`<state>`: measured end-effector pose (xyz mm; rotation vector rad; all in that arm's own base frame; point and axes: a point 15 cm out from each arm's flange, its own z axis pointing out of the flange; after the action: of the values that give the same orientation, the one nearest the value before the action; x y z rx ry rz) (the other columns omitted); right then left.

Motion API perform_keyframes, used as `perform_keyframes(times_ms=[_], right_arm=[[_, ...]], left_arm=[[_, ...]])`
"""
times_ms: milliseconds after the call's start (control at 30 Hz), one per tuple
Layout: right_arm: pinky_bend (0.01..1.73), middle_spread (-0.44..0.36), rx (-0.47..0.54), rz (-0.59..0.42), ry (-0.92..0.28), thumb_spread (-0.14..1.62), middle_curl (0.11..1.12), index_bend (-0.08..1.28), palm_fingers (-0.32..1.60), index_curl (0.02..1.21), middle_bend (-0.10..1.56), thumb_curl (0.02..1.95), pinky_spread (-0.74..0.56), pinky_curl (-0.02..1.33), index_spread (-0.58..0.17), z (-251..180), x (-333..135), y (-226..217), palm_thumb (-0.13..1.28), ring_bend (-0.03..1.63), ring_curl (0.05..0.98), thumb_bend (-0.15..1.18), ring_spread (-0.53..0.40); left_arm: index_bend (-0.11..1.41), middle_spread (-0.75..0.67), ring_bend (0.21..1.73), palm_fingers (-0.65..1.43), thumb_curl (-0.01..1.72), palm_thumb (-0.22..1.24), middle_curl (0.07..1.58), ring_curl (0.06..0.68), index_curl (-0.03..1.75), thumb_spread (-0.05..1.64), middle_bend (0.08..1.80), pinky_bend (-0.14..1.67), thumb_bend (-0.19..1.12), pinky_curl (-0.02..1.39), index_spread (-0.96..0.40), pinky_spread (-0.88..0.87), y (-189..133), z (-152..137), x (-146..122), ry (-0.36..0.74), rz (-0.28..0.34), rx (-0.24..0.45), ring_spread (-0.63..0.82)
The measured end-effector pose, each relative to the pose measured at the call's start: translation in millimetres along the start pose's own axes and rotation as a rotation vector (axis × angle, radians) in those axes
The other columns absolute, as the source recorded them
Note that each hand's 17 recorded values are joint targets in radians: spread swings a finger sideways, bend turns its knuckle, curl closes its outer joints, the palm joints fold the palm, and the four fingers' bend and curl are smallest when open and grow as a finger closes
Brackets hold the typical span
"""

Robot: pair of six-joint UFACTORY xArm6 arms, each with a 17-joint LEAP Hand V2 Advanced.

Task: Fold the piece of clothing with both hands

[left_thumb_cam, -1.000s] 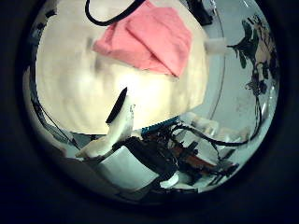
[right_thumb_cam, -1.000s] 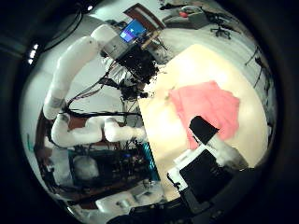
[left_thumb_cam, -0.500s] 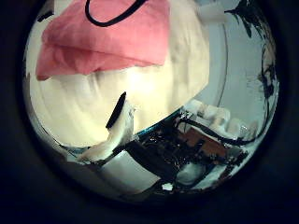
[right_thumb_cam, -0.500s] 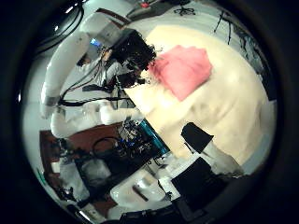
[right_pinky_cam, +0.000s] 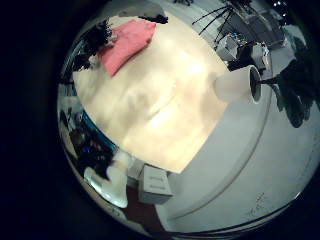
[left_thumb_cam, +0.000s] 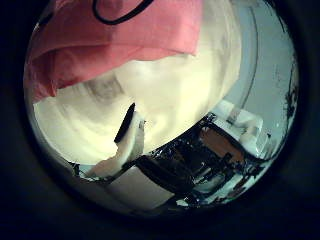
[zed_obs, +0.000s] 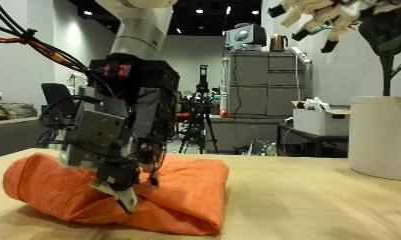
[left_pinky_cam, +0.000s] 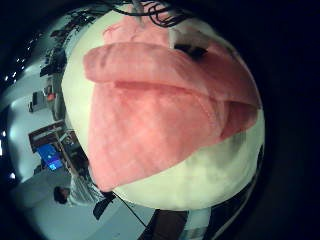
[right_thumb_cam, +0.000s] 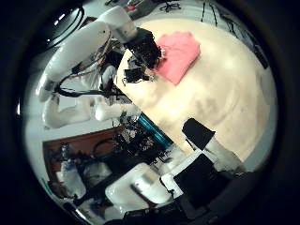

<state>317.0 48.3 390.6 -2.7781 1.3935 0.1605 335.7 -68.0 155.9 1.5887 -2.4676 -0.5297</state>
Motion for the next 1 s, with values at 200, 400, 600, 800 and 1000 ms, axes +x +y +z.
perform_keyframes(times_ms=[200, 400, 600, 800, 1000], right_arm=[[0.60, 0.026, 0.007, 0.003, 0.003, 0.99, 0.33, 0.16, 0.12, 0.27, 0.26, 0.51, 0.43, 0.28, -0.352, 0, 3, 9, 0.82, 0.54, 0.222, -0.02, 0.179], [0.59, 0.018, 0.024, 0.013, 0.012, 0.98, 0.33, 0.16, 0.14, 0.27, 0.26, 0.51, 0.43, 0.27, -0.342, -7, 8, 16, 0.82, 0.53, 0.220, -0.02, 0.179], [0.59, 0.013, 0.049, 0.028, 0.027, 0.98, 0.34, 0.15, 0.15, 0.26, 0.26, 0.51, 0.44, 0.27, -0.338, -15, 17, 25, 0.84, 0.53, 0.220, -0.02, 0.167], [0.58, 0.001, 0.063, 0.044, 0.041, 0.98, 0.34, 0.15, 0.16, 0.26, 0.27, 0.52, 0.44, 0.26, -0.340, -24, 16, 35, 0.85, 0.53, 0.219, -0.02, 0.164], [0.59, 0.007, 0.144, 0.143, 0.110, 0.99, 0.34, 0.16, 0.17, 0.27, 0.25, 0.51, 0.43, 0.26, -0.332, -50, 25, 56, 0.85, 0.53, 0.215, -0.03, 0.158]], left_arm=[[0.14, 0.17, 0.62, 0.04, 0.28, 0.48, 0.34, 0.219, 0.27, 1.17, 0.20, 0.51, -0.01, 0.33, 0.10, 0.19, -5, -4, 52, -0.001, 0.138, -0.029, 0.30], [0.14, 0.16, 0.63, 0.04, 0.28, 0.51, 0.34, 0.223, 0.26, 1.18, 0.20, 0.51, -0.01, 0.33, 0.10, 0.17, -10, -22, 92, 0.009, 0.234, -0.008, 0.27], [0.15, 0.16, 0.63, 0.03, 0.28, 0.53, 0.35, 0.220, 0.26, 1.20, 0.20, 0.51, -0.01, 0.32, 0.10, 0.17, 8, -75, 86, 0.003, 0.218, 0.070, 0.27], [0.15, 0.16, 0.62, 0.03, 0.28, 0.53, 0.35, 0.217, 0.26, 1.20, 0.20, 0.51, -0.02, 0.32, 0.10, 0.18, 47, -158, 14, -0.050, 0.032, 0.232, 0.28], [0.16, 0.20, 0.62, 0.03, 0.28, 0.49, 0.35, 0.213, 0.27, 1.17, 0.20, 0.50, -0.03, 0.32, 0.10, 0.26, 110, -199, -46, -0.052, -0.197, 0.342, 0.34]])
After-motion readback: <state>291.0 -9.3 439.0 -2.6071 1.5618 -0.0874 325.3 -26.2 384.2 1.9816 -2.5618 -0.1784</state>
